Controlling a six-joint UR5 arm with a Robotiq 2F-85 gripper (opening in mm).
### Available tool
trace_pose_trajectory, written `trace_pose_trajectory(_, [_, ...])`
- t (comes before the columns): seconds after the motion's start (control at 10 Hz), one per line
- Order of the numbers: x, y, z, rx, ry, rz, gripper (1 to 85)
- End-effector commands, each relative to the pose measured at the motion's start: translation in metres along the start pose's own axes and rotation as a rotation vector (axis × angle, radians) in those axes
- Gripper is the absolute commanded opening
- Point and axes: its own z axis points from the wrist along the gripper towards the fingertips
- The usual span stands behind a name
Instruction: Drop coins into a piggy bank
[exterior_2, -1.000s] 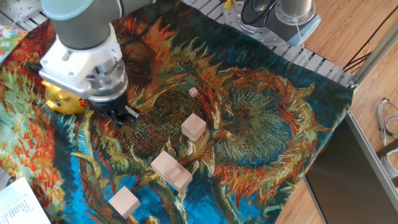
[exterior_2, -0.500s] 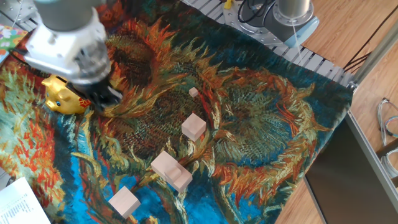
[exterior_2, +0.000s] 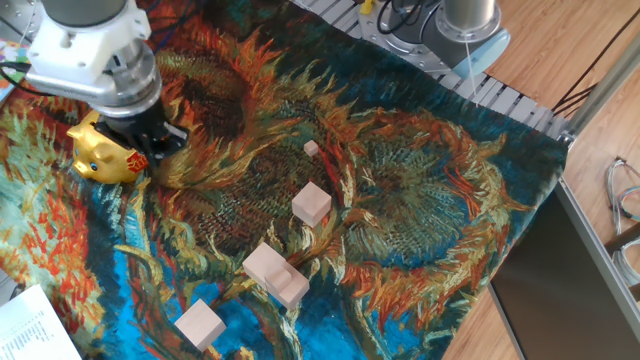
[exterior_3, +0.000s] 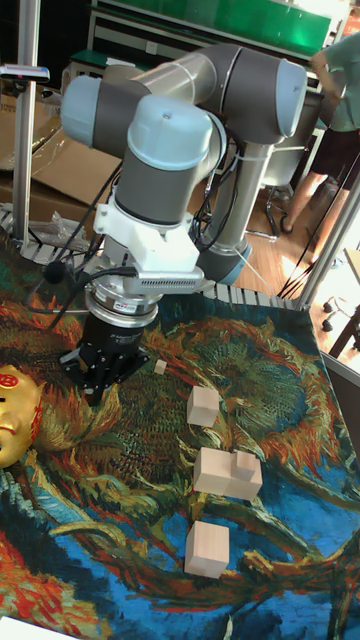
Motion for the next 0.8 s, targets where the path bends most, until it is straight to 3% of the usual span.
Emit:
trace_pose_trajectory(0.0, [0.017,-0.030,-0.001,0.031,0.017,-0.183,1.3])
trace_pose_trajectory(0.1, [0.013,-0.025,0.000,0.012,0.001,-0.155,1.3])
trace_pose_trajectory(0.2, [0.007,-0.012,0.000,-0.033,-0.021,-0.119,1.3])
trace_pose_trajectory(0.3, [0.007,-0.006,0.000,-0.057,-0.022,-0.108,1.3])
trace_pose_trajectory(0.7, [0.014,-0.005,0.000,-0.062,0.003,-0.090,1.3])
